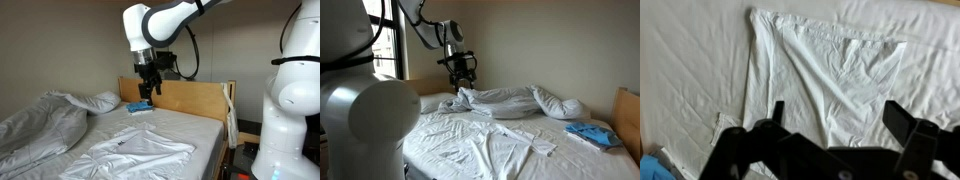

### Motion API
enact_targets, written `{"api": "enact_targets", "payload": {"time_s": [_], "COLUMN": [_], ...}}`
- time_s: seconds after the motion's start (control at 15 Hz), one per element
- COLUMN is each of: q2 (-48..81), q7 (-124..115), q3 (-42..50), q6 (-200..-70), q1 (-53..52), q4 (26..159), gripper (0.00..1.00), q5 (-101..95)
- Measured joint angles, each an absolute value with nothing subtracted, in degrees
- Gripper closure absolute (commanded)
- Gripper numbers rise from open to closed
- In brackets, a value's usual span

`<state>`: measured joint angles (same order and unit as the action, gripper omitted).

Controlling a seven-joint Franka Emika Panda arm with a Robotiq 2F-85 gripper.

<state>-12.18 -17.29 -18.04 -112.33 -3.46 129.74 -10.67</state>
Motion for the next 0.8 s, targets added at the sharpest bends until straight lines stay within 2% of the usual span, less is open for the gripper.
{"api": "enact_targets", "payload": {"time_s": [0.8], "q2": [-10.0], "q7": [-17.3], "q3": [-16.7], "q6": [-112.3], "q1": [-5.6], "q4": [129.8], "gripper": [0.00], "q5": [-10.7]}}
